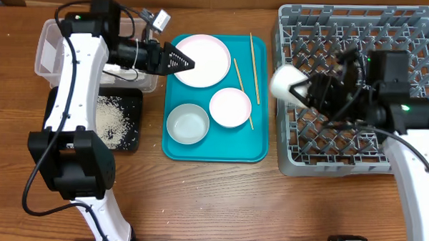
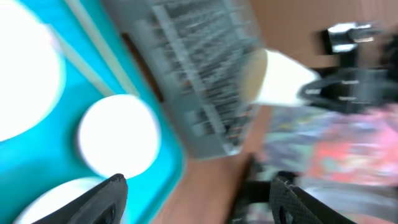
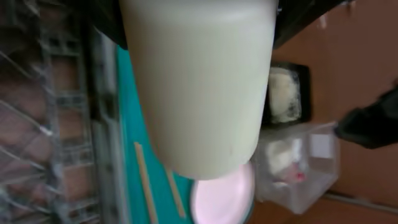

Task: Sort waste into correct bins and load items into the dishwasher
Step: 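Place the cup upside down in the dish rack with the right gripper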

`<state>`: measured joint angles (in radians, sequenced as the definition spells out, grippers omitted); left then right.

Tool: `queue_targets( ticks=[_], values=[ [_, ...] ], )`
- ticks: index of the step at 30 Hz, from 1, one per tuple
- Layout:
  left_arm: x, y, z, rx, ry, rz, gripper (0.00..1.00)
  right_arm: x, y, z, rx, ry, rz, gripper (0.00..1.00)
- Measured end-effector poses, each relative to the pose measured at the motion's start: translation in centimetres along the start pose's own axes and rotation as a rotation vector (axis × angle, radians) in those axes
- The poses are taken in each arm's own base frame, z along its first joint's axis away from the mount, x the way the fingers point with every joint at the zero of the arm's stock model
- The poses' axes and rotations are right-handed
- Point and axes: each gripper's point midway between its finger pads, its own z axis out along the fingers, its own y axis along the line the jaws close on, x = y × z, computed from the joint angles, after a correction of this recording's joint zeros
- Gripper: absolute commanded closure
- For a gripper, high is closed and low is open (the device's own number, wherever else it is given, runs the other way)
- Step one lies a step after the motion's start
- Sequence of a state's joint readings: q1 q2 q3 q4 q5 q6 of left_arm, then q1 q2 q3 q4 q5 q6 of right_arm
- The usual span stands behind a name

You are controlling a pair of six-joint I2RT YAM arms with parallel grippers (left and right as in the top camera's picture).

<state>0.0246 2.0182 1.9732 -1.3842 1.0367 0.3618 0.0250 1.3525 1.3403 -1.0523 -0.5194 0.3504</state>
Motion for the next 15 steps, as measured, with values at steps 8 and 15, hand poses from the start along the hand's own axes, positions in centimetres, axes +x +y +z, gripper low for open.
queue_targets(
  ticks=[8, 15],
  values=[
    [1.1, 3.7, 1.0, -0.330, 0.131, 0.045, 0.21, 4.1, -4.9, -1.6, 0.368, 0.091, 0.129, 0.46],
    [1.1, 5.4, 0.9, -0.464, 0.160, 0.052, 0.21, 5.4, -7.5, -0.6, 0.550, 0.161, 0.174, 0.47]
  ],
)
